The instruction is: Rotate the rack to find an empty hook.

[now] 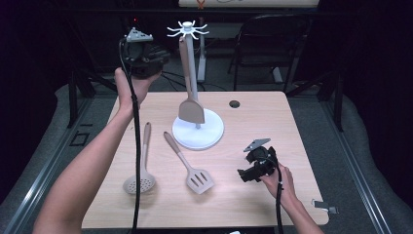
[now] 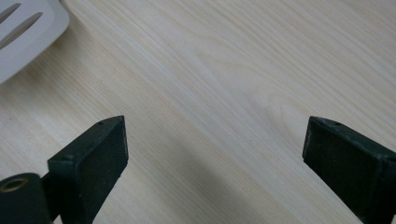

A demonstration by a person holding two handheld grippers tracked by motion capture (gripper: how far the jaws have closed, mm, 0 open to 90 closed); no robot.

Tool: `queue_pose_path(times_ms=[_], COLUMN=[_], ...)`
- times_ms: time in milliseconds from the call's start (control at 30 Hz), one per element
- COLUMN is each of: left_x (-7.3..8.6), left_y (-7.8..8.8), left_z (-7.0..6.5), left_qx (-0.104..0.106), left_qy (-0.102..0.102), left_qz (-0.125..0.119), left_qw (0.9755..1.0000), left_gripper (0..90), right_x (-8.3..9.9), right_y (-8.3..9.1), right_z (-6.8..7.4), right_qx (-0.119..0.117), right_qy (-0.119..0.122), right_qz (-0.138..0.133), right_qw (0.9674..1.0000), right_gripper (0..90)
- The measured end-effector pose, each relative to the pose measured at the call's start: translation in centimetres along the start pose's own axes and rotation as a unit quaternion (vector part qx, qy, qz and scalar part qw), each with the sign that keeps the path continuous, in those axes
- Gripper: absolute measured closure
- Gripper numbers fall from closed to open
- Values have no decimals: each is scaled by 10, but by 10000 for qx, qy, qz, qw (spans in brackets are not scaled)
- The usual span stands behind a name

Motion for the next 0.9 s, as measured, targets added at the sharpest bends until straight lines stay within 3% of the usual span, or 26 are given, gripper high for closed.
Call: queue_pose_path(times_ms=[133, 167, 233, 467, 667, 700, 833, 900], left_x=[15, 21, 37, 68, 101, 112, 130, 149], left_y=[-4, -5, -9, -14, -20, -22, -26, -30], left_z=[2, 3, 5, 9, 12, 13, 14, 14], left_qx=[72, 96, 129, 55, 84, 95, 94, 131], left_qy=[3, 11, 23, 78, 181, 229, 281, 361], left_qz=[187, 274, 485, 752, 1087, 1178, 1314, 1484], left_qw=[9998, 9996, 9987, 9971, 9939, 9927, 9909, 9882], left_gripper=[718, 632, 572, 392, 267, 255, 219, 188], right_x=[0, 0, 0, 0, 0, 0, 0, 0], right_y=[-1, -1, -1, -4, -7, -7, -8, -8], right_z=[0, 1, 1, 4, 7, 8, 9, 9], right_qx=[-5, 8, -12, -109, -145, -178, -194, -187], right_qy=[15, 2, -2, 2, 43, 9, 2, 23], right_qz=[-4, 4, 8, 16, 87, 71, 62, 116], right_qw=[10000, 10000, 10000, 9999, 9998, 9998, 9998, 9998], right_gripper=[63, 63, 63, 63, 62, 62, 63, 63])
Point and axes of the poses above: each handheld gripper's, and its own axes: y roughly backward along the jaws, x roughly out of its underside, z roughly to its left, the point moved 7 cm from there along -y, roughly forward along the jaws, and after that the axes turned 7 degrees about -x, right-handed, at the moved point
